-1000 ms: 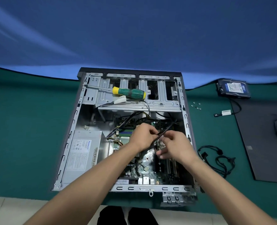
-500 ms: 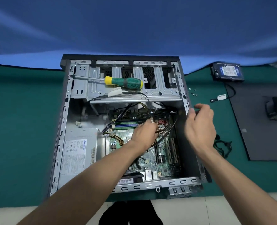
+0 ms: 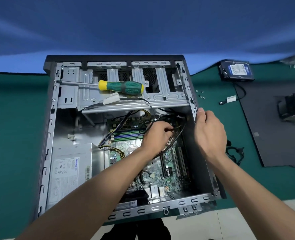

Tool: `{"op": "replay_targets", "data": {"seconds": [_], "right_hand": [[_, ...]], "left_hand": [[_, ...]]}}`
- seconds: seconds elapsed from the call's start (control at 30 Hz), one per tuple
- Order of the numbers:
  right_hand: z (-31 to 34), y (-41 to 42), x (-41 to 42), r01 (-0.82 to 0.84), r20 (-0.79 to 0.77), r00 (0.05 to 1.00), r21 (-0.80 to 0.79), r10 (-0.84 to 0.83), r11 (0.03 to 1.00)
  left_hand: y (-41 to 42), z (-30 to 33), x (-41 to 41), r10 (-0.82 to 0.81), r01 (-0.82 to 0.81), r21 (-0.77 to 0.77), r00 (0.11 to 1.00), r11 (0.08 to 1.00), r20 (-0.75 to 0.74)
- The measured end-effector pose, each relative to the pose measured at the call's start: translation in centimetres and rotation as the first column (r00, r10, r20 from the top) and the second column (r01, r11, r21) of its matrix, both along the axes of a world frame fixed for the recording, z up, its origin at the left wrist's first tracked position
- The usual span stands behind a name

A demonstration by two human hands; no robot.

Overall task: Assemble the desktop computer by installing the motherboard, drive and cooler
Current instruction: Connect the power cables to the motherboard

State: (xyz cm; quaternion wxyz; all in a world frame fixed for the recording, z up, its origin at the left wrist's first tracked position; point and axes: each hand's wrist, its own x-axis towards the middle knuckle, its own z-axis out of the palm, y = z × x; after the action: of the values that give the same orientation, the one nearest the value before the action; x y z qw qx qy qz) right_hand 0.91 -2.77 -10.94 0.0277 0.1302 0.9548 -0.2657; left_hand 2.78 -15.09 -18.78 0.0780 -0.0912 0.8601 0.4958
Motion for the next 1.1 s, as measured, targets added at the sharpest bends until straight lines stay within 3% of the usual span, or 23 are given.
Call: {"op": "replay_targets", "data": {"seconds": [0.1, 0.23, 0.37, 0.47, 0.67, 0.87, 1.03, 1.1], "right_hand": [[0.0, 0.1, 0.0, -0.009, -0.013, 1.0, -0.001, 0.009, 1.0], [-0.1, 0.1, 0.0, -0.01, -0.016, 1.0, -0.003, 0.01, 1.0], [-0.1, 0.1, 0.0, -0.012, -0.024, 1.0, -0.015, 0.011, 1.0], [-0.2, 0.1, 0.0, -0.009, -0.031, 0.999, -0.01, 0.009, 1.0], [-0.1, 0.0, 0.0, -0.003, -0.032, 0.999, -0.006, 0.003, 1.0], [0.0, -0.1, 0.0, -0.007, -0.038, 0.999, -0.004, 0.007, 1.0], [-0.1, 0.0, 0.0, -0.011, -0.031, 0.999, 0.005, 0.011, 1.0], [-0.2, 0.1, 0.0, -0.013, -0.036, 0.999, -0.003, 0.013, 1.0]], "left_hand": [[0.1, 0.1, -0.4, -0.194, 0.176, -0.148, 0.974, 0.973, -0.114], [0.3, 0.5, -0.8, -0.466, 0.372, -0.408, 0.87, 0.834, -0.16], [-0.1, 1.2, -0.3, -0.525, 0.417, -0.437, 0.837, 0.797, -0.157], [-0.2, 1.7, -0.4, -0.465, 0.392, -0.356, 0.873, 0.849, -0.148], [2.1, 2.9, -1.5, -0.338, 0.341, -0.075, 0.94, 0.937, 0.044], [1.9, 1.7, -1.5, 0.032, -0.054, 0.093, 0.975, 0.994, 0.218], [3.4, 2.4, -3.9, 0.169, -0.202, 0.077, 0.937, 0.976, 0.306], [3.5, 2.1, -3.9, 0.204, -0.273, 0.176, 0.921, 0.946, 0.333]]}}
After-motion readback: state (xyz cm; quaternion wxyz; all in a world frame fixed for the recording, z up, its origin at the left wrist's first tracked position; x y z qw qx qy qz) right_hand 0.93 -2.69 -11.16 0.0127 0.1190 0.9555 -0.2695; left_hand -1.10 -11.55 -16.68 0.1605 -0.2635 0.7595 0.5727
